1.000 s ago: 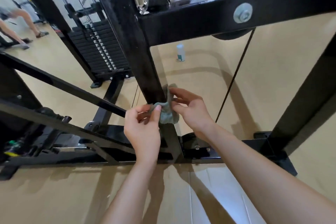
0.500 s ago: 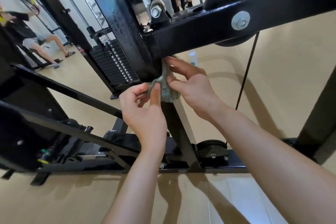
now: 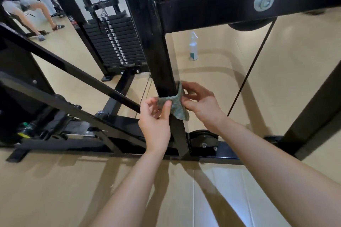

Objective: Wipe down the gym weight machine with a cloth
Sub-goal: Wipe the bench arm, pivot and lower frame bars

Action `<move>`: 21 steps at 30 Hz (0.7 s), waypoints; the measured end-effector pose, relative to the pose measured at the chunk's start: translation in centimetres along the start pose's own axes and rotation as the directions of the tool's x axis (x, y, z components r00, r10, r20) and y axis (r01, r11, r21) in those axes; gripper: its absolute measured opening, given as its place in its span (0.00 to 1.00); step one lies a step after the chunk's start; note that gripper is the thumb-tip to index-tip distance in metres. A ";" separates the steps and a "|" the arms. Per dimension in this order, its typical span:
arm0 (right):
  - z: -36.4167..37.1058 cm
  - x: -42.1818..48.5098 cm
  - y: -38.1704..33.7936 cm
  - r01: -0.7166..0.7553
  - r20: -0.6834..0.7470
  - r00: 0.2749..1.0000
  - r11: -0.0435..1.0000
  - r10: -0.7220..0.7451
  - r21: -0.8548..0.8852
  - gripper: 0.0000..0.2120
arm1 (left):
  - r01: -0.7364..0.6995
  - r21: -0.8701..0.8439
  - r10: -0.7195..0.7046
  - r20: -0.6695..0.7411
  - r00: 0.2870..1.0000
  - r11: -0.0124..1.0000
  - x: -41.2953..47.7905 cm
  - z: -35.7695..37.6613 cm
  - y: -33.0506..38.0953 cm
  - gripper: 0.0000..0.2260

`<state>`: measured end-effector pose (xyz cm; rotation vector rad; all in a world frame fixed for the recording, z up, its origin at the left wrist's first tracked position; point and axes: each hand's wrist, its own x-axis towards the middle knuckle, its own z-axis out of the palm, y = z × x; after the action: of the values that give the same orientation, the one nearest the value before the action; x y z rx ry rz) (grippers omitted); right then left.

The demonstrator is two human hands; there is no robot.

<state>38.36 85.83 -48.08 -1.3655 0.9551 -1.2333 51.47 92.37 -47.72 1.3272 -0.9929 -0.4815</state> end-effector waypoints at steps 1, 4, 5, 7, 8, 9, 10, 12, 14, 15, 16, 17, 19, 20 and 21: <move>-0.1 -0.3 0.7 -0.036 0.014 0.999 0.999 0.036 0.010 0.18 | 0.026 0.025 -0.026 0.017 0.999 0.999 -0.2 -0.2 -0.9 0.10; -0.3 -1.4 2.3 -0.170 0.030 0.985 0.984 0.168 0.052 0.18 | 0.098 0.093 -0.105 0.074 0.992 0.991 -0.6 -0.8 -3.0 0.10; -0.2 -1.7 2.7 -0.212 0.031 0.977 0.976 0.210 0.058 0.18 | 0.099 0.115 -0.110 0.087 0.990 0.988 -0.6 -1.0 -3.6 0.09; -0.1 -2.1 3.5 -0.273 0.042 0.962 0.961 0.271 0.043 0.18 | 0.073 0.206 -0.092 0.087 0.992 0.976 -0.8 -1.5 -4.5 0.08; -0.1 -2.2 3.9 -0.291 0.047 0.956 0.957 0.290 0.017 0.19 | 0.062 0.253 -0.084 0.079 0.993 0.965 -0.8 -1.6 -5.0 0.08; 0.0 -2.2 4.2 -0.307 0.052 0.950 0.952 0.307 -0.011 0.19 | 0.062 0.280 -0.086 0.074 0.994 0.958 -0.7 -1.7 -5.7 0.07; 0.0 -2.3 4.4 -0.320 0.056 0.945 0.947 0.322 -0.036 0.20 | 0.072 0.286 -0.098 0.079 0.992 0.956 -0.7 -1.9 -6.3 0.06; 0.2 -2.7 5.0 -0.353 0.075 0.931 0.934 0.357 -0.060 0.20 | 0.097 0.280 -0.131 0.106 0.986 0.955 -0.9 -2.1 -7.7 0.06; 0.3 -2.9 5.8 -0.394 0.078 0.912 0.912 0.404 -0.112 0.19 | 0.112 0.297 -0.158 0.137 0.978 0.948 -1.0 -2.4 -8.9 0.05; 0.3 -3.0 6.1 -0.414 0.068 0.902 0.899 0.426 -0.145 0.18 | 0.118 0.321 -0.175 0.153 0.973 0.940 -1.0 -2.5 -9.4 0.05; 0.4 -3.2 6.3 -0.436 0.051 0.892 0.884 0.449 -0.168 0.17 | 0.123 0.342 -0.190 0.170 0.967 0.931 -1.0 -2.7 -10.0 0.05; 0.6 -3.3 6.4 -0.463 0.026 0.880 0.868 0.475 -0.177 0.17 | 0.133 0.359 -0.210 0.184 0.960 0.924 -1.0 -2.9 -10.6 0.05; 1.1 -3.7 6.6 -0.522 -0.040 0.851 0.833 0.524 -0.183 0.14 | 0.154 0.394 -0.251 0.207 0.946 0.906 -1.0 -3.3 -11.5 0.05; 1.5 -4.0 6.9 -0.545 -0.077 0.838 0.819 0.541 -0.181 0.13 | 0.152 0.416 -0.259 0.214 0.942 0.897 -0.9 -3.4 -11.8 0.04; 1.8 -4.2 7.1 -0.561 -0.114 0.828 0.810 0.549 -0.172 0.12 | 0.152 0.438 -0.265 0.210 0.941 0.886 -0.8 -3.5 -11.9 0.03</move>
<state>39.99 89.06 -55.77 -1.0789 1.4305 -0.7425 56.66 92.32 -59.04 1.8033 -1.2250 -0.6492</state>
